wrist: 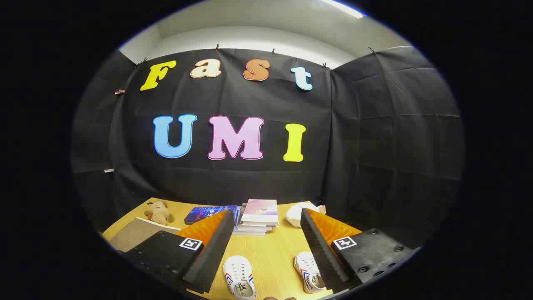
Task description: Open the storage box then place both shoes into the box .Put the left shoe in first, then the right shoe, with the right side of both shoes facing outward in a uniform manner.
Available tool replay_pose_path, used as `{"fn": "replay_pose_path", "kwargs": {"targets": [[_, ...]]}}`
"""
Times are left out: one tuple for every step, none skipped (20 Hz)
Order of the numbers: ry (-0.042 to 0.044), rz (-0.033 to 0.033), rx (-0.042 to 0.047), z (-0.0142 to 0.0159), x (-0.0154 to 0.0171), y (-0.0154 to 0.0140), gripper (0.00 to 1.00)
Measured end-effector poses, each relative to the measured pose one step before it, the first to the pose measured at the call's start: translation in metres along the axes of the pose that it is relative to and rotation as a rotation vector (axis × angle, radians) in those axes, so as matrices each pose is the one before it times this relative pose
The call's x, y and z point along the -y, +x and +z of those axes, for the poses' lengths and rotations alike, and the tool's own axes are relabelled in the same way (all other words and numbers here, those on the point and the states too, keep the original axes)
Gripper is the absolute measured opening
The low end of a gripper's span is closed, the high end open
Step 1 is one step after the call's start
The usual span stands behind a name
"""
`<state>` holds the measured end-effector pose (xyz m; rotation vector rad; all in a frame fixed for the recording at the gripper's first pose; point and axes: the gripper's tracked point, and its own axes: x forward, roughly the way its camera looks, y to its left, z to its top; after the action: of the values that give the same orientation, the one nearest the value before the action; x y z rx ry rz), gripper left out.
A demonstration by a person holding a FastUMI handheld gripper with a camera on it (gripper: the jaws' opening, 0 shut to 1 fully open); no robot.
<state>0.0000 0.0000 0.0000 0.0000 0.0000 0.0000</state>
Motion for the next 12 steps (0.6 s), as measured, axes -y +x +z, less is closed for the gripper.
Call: {"fn": "replay_pose_path", "kwargs": {"targets": [[-0.00403,-0.00125,-0.00168,-0.00076,-0.00068,-0.00035,0.97],[-0.00295,-0.00044,-0.00772,-0.00255,-0.00081,-0.00004,0.98],[-0.0006,0.00355,-0.01232,-0.00278,-0.00158,-0.00026,0.98],[-0.0013,0.00342,-0.01573,-0.00342,-0.00212,-0.00072,0.98],[-0.00252,0.00415,-0.01094,-0.0028,-0.00132,0.00036,0.98],[-0.00361,0.00363,-0.00414,-0.00048,-0.00185,-0.00002,0.98],[-0.00334,0.00103,-0.00109,0.00011,-0.00008,0.00015,0.98],[-0.00155,0.00072,0.00016,-0.00015,0.0,-0.0006,0.98],[-0.00102,0.00029,0.00035,0.00047,-0.00029,-0.00014,0.98],[-0.00006,0.00089,-0.00004,0.00009,-0.00049,0.0004,0.98],[0.00039,0.0015,0.00134,0.00046,-0.00028,0.00013,0.98],[-0.00051,0.0015,0.00059,0.00063,0.00024,0.0012,0.98]]}}
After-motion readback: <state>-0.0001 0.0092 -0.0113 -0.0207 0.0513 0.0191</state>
